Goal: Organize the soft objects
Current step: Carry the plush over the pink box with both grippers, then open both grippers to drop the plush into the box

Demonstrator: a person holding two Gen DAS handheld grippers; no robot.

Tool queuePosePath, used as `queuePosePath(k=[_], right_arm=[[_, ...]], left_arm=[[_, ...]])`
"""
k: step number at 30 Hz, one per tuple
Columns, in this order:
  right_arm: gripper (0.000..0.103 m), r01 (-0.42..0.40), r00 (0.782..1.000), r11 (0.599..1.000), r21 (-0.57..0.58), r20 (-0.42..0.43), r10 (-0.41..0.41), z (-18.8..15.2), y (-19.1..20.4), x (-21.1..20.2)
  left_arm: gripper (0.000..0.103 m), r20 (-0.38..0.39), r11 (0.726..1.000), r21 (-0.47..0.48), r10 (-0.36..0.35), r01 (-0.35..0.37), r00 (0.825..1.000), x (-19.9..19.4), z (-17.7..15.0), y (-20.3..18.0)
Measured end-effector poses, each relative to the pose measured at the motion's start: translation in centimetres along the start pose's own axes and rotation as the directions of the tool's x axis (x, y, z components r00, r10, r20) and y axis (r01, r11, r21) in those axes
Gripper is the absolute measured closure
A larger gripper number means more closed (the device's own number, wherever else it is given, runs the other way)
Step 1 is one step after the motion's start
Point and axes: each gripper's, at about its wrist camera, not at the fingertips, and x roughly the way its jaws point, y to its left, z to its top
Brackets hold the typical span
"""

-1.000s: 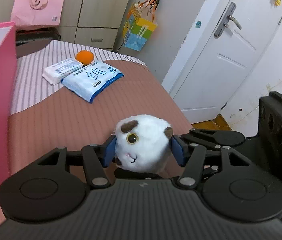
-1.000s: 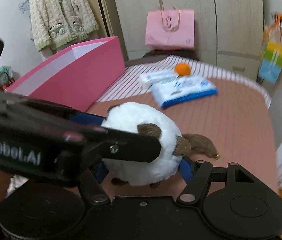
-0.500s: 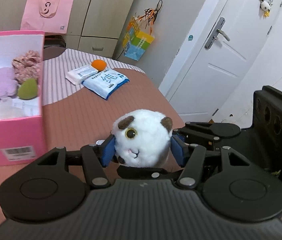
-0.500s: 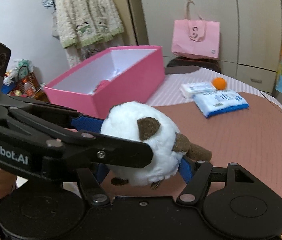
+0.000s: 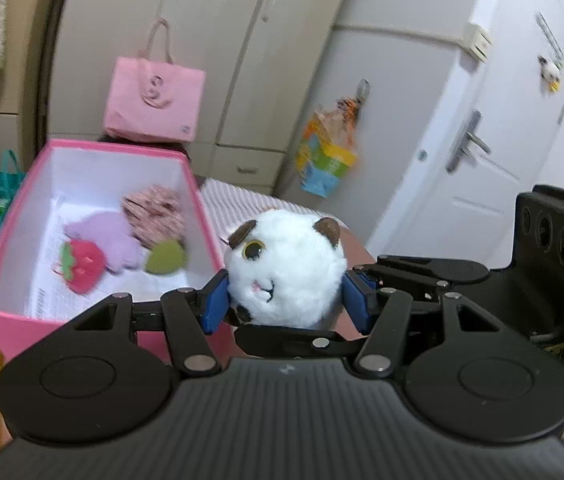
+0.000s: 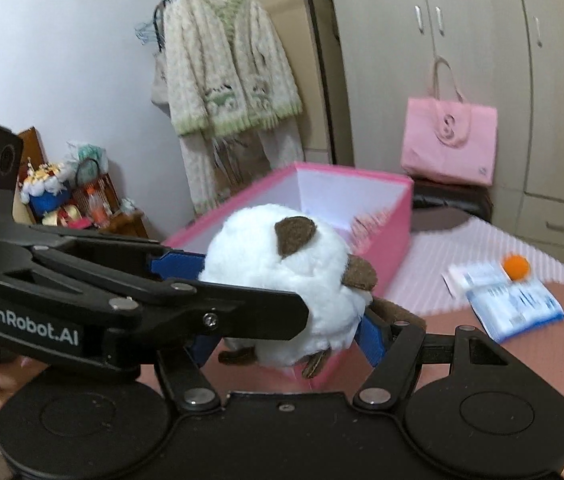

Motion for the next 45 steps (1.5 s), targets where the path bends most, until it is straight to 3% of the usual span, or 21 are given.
queuePosePath(k=[11, 20, 29, 34, 39, 45], right_arm=[[0.029, -0.101, 0.994, 0.995, -0.024, 0.043, 0.102, 4.1, 1.2, 6.6], [0.029, -0.21, 0.974, 0.974, 0.085, -0.066, 0.216, 4.9, 0.0, 13.0], [0.028, -0.176, 0.964, 0.983, 0.045, -0.193, 0.182, 4.8, 1.0, 16.7], [0.027, -0.137, 0.961, 0.99, 0.014, -0.242, 0.137, 4.7, 1.1, 17.0], [0.027, -0.172, 0.963, 0.985, 0.009, -0.207, 0.17, 4.5, 0.5, 14.3], [0.027, -0.159, 0.972, 0.987, -0.019, -0.18, 0.153, 4.2, 0.1, 10.1]], left_arm=[[0.046, 0.082, 0.991, -0.089, 0.11, -0.102, 0.991, 0.0, 2.6, 6.4], [0.046, -0.014, 0.97, -0.168, 0.179, -0.179, 0.984, 2.6, 2.9, 11.5], [0.043, -0.081, 0.953, -0.222, 0.191, -0.205, 0.978, 3.4, 2.0, 14.5], [0.037, -0.027, 0.956, -0.11, 0.27, -0.272, 0.962, 1.9, 2.0, 12.8], [0.035, 0.006, 0.963, -0.082, 0.257, -0.256, 0.966, -0.3, 2.2, 11.2], [0.034, 0.033, 0.973, -0.025, 0.231, -0.23, 0.972, -2.5, 2.8, 8.6]])
